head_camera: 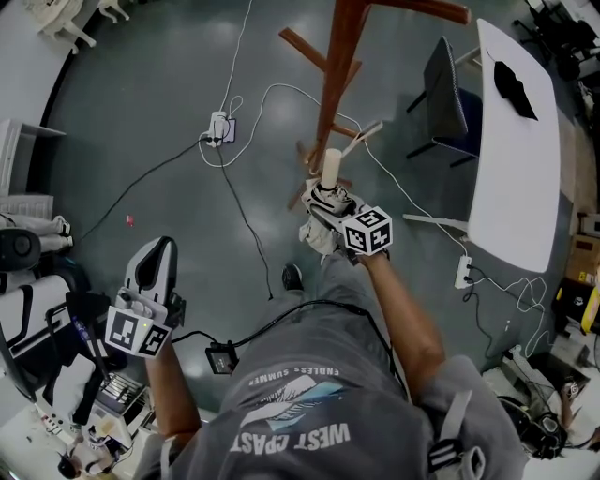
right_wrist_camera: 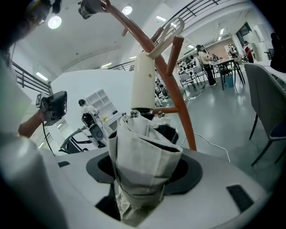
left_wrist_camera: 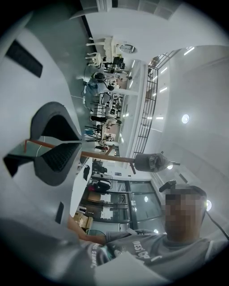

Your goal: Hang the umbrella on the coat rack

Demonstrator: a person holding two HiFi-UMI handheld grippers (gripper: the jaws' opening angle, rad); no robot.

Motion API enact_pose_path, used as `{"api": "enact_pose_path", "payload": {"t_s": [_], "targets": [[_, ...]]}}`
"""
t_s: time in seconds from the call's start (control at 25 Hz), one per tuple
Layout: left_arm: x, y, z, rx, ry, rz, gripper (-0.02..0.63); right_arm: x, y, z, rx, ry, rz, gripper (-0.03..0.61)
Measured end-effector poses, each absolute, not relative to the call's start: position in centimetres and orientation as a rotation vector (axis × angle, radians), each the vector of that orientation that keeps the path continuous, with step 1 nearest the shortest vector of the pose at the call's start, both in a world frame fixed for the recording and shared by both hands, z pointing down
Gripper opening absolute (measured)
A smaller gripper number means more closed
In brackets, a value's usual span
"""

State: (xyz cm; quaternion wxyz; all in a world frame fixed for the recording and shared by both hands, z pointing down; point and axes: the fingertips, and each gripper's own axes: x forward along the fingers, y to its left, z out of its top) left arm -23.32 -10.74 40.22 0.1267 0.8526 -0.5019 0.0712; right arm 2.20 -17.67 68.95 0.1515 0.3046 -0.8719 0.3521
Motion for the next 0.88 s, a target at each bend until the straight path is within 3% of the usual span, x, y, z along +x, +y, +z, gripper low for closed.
{"api": "enact_pose_path", "payload": {"t_s": [0.88], "targets": [[-21.5,-11.5,41.0,2.499,-1.401,0.198,0.031,7.4,-16.2,69.0,1.050,-2.439,0.976,0.281]]}}
